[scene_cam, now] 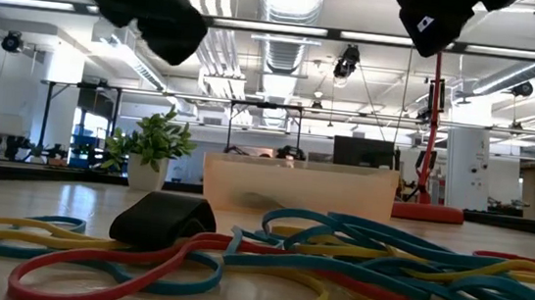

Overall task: Pick and place rubber bands into bin
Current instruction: Put the black rubber band into the bin

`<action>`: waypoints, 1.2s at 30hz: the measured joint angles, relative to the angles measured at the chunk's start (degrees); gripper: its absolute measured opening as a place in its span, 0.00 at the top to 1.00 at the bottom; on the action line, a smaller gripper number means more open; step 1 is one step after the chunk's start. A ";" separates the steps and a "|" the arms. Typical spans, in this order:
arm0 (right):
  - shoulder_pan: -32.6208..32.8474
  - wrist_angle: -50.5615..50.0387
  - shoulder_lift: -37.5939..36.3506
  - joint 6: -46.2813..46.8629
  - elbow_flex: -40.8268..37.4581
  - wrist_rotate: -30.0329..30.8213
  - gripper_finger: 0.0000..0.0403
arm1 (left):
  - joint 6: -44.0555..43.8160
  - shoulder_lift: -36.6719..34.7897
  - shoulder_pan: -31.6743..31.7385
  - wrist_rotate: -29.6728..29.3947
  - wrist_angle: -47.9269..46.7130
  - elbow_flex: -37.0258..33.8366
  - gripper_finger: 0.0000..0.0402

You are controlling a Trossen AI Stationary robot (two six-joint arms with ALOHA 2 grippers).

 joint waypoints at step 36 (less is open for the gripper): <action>2.40 -16.08 0.09 -4.19 -0.24 -0.43 0.84 | 23.54 29.42 -14.93 -15.98 -0.62 13.48 0.69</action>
